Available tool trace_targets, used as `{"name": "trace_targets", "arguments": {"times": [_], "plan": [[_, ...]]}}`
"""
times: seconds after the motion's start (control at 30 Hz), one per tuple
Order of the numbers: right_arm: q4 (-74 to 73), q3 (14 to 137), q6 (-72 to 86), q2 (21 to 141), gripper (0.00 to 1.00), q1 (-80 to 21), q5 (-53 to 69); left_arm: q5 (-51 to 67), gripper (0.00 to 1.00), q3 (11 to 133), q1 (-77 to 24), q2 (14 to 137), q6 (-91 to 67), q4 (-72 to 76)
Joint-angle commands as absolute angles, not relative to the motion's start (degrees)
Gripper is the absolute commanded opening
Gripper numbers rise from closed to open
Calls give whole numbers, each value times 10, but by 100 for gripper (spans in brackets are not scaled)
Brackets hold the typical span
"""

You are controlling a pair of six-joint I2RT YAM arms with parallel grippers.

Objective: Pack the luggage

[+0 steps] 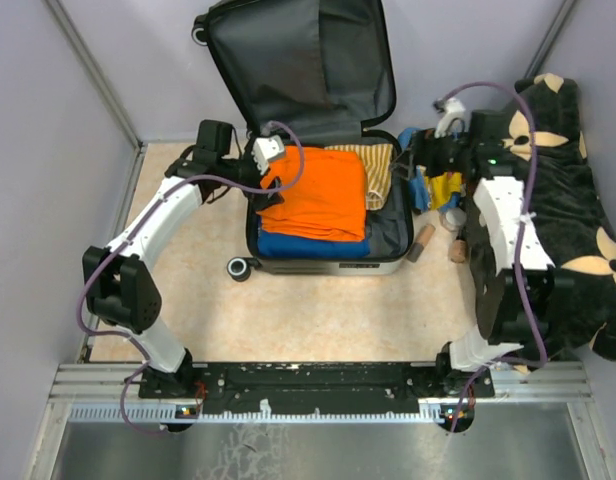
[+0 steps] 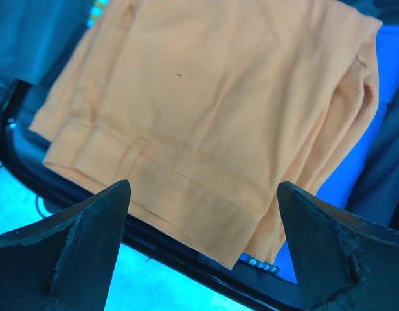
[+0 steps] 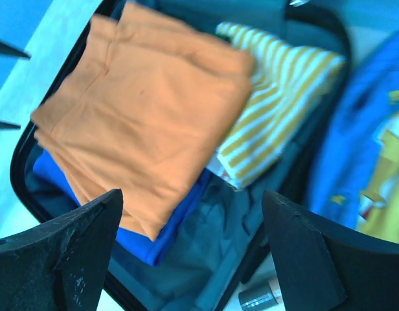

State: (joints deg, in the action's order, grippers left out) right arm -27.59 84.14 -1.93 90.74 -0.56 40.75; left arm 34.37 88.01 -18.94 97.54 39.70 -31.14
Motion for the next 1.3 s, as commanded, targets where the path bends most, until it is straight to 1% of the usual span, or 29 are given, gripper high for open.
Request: {"name": "trace_targets", "arguments": {"times": [0.0,0.13,0.27,0.37,0.53,0.77,0.93,1.03,1.17,1.27], "plan": [[-279,826,55,841,88,39,355,319,100,850,-179,942,315,-213],[-324,796,72,808,89,65,264,305,100,828,-178,927,293,-165],[-320,733,131,767,88,67,125,291,100,826,-176,924,280,-143],[-302,679,149,749,86,68,80,288,100,832,-174,926,266,-134],[-248,606,171,747,82,63,51,285,100,841,-174,932,256,-129],[-185,543,193,788,78,17,2,282,100,841,-174,935,261,-137],[-144,522,204,831,73,0,-10,273,100,833,-173,930,274,-148],[-145,526,220,865,69,0,-22,270,100,829,-173,929,280,-151],[-131,524,236,903,59,0,-36,263,100,826,-173,932,286,-154],[-144,528,251,927,58,0,-44,263,100,825,-172,933,286,-155]]}}
